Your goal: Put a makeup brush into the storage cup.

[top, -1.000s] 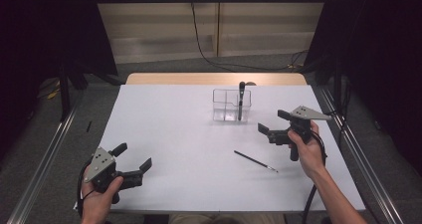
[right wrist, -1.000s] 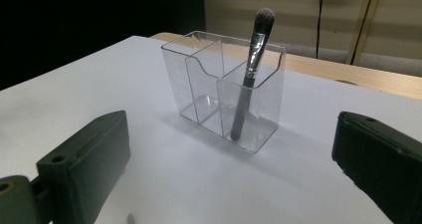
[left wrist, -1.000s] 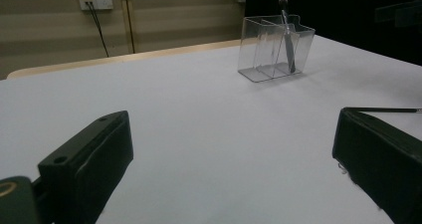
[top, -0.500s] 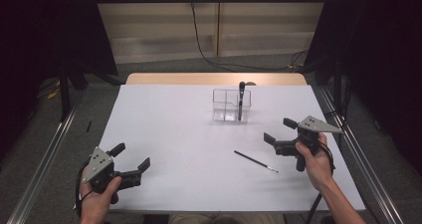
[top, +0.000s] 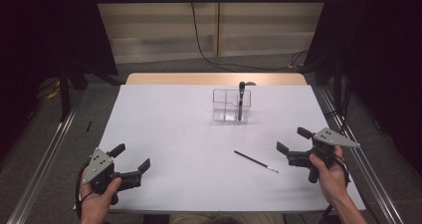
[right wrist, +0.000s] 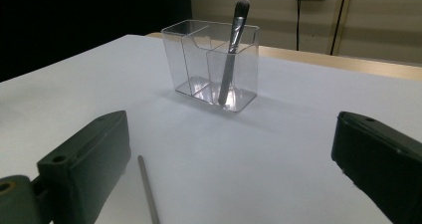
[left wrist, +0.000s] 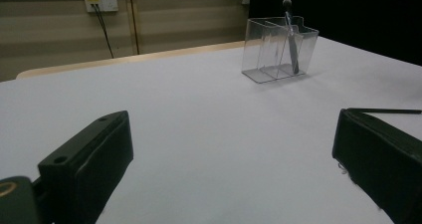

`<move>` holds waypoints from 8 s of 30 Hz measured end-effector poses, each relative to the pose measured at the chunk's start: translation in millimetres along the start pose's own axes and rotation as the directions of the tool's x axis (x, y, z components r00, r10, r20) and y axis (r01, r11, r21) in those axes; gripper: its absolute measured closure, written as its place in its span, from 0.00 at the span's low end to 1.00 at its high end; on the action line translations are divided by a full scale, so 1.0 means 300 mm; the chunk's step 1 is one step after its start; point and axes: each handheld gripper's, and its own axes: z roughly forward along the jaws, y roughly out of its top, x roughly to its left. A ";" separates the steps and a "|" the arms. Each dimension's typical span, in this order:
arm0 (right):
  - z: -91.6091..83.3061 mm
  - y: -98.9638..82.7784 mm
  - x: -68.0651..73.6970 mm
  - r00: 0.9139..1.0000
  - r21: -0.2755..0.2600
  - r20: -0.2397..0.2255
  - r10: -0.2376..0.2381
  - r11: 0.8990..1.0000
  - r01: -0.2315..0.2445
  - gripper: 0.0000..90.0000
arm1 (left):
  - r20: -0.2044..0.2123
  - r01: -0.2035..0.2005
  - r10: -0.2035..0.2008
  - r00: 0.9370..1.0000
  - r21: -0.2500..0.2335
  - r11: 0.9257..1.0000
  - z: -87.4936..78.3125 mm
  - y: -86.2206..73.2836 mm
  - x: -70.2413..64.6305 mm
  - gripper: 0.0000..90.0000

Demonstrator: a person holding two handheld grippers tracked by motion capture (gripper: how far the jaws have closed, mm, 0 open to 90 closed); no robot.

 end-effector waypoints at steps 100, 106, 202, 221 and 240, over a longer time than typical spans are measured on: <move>0.224 0.129 0.056 0.963 0.277 -0.231 -0.136 0.940 0.199 0.01 | -0.013 -0.010 0.010 1.000 0.009 1.000 -0.018 -0.005 0.004 0.03; 0.243 0.133 0.049 0.955 0.380 -0.271 -0.121 0.898 0.222 0.02 | -0.006 -0.006 0.006 1.000 0.008 1.000 -0.016 -0.005 0.001 0.03; 0.320 0.039 0.103 0.897 0.805 -0.404 -0.180 0.395 0.442 0.96 | -0.005 -0.037 0.038 0.999 0.036 0.999 -0.016 -0.006 0.003 0.03; 0.266 0.069 0.078 0.932 0.710 -0.347 -0.105 0.620 0.335 0.96 | -0.004 -0.038 0.038 0.999 0.037 0.999 -0.016 -0.006 0.003 0.03; 0.215 0.063 0.059 0.932 0.473 -0.357 -0.066 0.847 0.241 0.96 | -0.001 -0.037 0.037 0.999 0.033 0.999 -0.018 -0.004 0.003 0.03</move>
